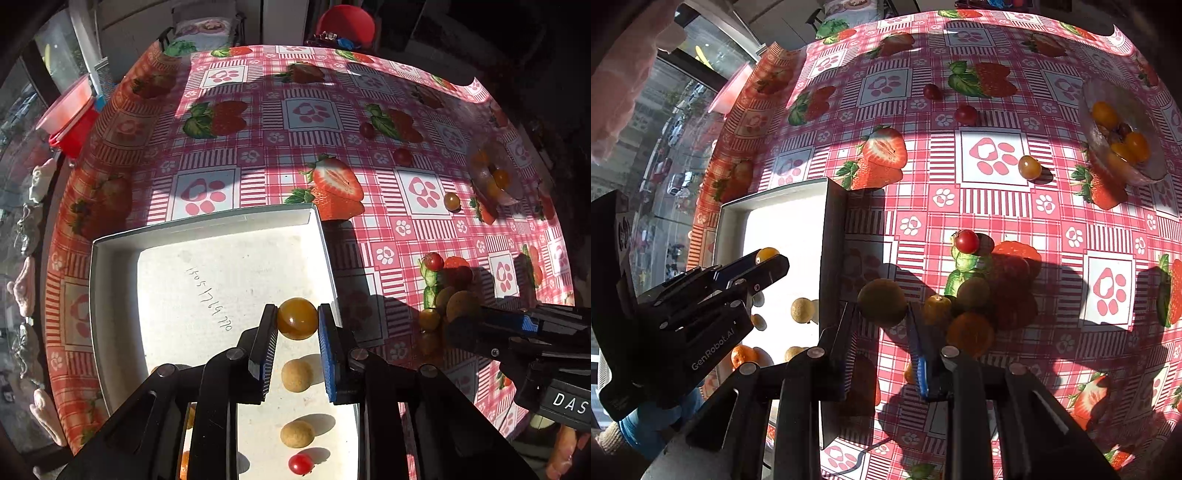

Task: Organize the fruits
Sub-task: 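Carry both fruits into the white tray and open both tools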

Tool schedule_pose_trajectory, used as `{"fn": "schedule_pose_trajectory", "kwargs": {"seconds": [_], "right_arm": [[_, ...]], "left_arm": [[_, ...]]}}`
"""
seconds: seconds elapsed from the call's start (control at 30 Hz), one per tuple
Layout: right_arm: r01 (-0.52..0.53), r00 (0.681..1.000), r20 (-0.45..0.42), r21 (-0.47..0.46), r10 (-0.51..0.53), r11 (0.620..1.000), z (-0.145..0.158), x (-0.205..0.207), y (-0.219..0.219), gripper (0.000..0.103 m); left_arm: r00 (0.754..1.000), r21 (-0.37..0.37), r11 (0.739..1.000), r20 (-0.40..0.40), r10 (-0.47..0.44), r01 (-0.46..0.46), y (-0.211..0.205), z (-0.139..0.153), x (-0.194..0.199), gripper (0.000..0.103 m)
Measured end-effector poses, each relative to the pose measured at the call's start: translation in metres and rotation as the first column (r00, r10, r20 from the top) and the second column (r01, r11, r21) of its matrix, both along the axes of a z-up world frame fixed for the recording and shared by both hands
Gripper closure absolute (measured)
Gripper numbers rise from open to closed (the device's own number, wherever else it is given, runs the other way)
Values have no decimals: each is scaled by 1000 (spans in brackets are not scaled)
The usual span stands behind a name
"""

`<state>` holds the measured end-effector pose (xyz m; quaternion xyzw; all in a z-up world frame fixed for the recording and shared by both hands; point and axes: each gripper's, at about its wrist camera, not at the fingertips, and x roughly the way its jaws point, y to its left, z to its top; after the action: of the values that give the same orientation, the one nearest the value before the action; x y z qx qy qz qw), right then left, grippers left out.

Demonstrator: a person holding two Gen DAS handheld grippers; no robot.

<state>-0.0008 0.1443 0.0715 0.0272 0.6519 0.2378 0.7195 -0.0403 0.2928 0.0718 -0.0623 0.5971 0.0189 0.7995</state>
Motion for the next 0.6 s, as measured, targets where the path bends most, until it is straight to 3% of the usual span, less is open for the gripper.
{"fn": "schedule_pose_trajectory", "kwargs": {"seconds": [0.27, 0.6], "right_arm": [[-95, 995, -6, 11, 95, 995, -5, -6, 62, 75], [-156, 987, -41, -29, 155, 987, -35, -3, 116, 75]], "left_arm": [[997, 45, 997, -24, 70, -69, 47, -9, -14, 80], [992, 88, 991, -72, 107, -100, 78, -34, -20, 80]]}}
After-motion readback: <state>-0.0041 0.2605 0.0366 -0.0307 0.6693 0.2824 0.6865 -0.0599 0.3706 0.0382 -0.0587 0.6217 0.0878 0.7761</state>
